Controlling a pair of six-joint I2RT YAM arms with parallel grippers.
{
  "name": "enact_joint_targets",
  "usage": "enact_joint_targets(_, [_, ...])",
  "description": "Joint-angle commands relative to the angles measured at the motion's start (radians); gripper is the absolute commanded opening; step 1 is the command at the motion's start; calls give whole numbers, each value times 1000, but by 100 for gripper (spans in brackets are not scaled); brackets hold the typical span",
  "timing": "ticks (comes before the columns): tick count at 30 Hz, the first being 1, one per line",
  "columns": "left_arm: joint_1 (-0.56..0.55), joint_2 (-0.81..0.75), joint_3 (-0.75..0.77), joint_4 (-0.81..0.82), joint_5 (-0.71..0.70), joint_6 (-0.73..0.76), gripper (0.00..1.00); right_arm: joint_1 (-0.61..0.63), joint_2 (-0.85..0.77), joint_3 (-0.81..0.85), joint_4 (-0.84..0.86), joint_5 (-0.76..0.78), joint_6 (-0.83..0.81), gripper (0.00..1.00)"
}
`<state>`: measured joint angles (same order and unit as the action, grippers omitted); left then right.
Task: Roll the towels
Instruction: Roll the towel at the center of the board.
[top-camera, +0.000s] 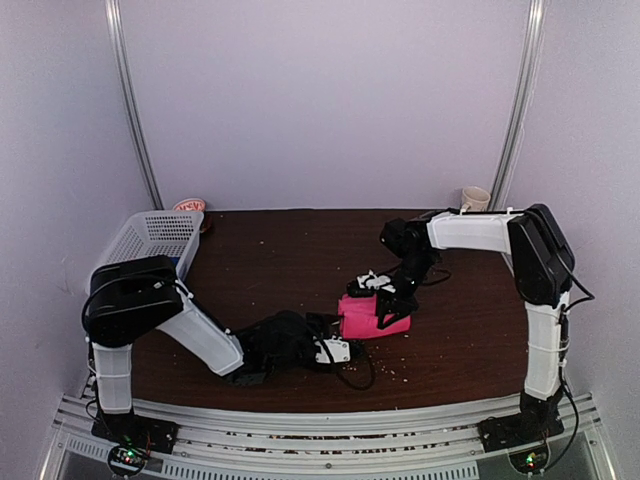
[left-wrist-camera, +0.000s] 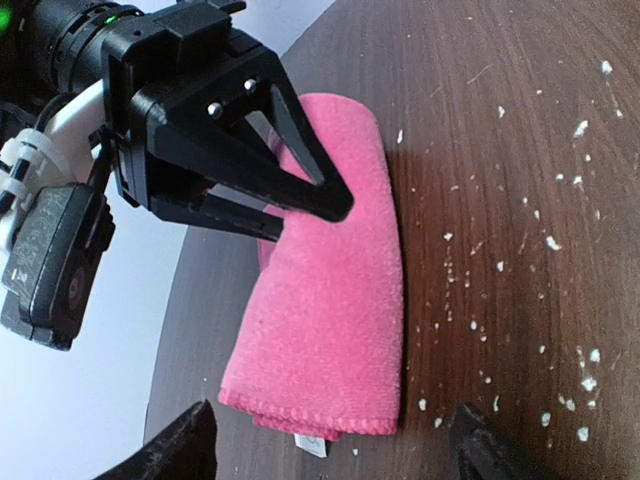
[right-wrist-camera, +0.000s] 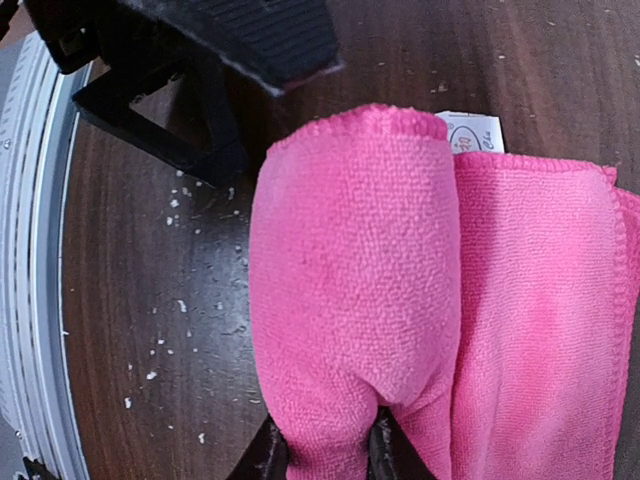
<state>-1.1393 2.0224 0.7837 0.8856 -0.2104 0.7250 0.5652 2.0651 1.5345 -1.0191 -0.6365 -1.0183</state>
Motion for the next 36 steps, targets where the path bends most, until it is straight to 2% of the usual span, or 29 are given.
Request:
enact_joint_targets(1, [-12,13,18,103,4,33,81,5,29,2,-138,-58,-44,25])
enact_joint_targets(12, [-19,22,56,13,58,31,80,7,23,-17,-140,-75,-41,24])
enact_joint_targets(19, [-20,49,106,-91,79,18,72,7,24,-22,-132,-64,-37,24])
enact_joint_targets(21, [-19,53,114,-112,80,14,64,7,24,-25,-129,-58,-38,24])
enact_joint_targets(25, [-19,50,119,-147,84,3,31,7,20,-25,-128,-49,-42,25])
enact_joint_targets(28, [-19,40,126,-194,100,-18,18,7,12,-22,-131,-43,-51,26])
enact_joint_targets(32, [-19,38,149,-277,126,-56,5,7,-7,-14,-135,-29,-58,33])
enact_joint_targets(34, [-18,37,164,-319,132,-90,0,6,-31,-19,-126,-16,-61,41])
enact_joint_targets(36, [-15,35,180,-362,143,-138,0,5,-72,-36,-103,-1,-63,49])
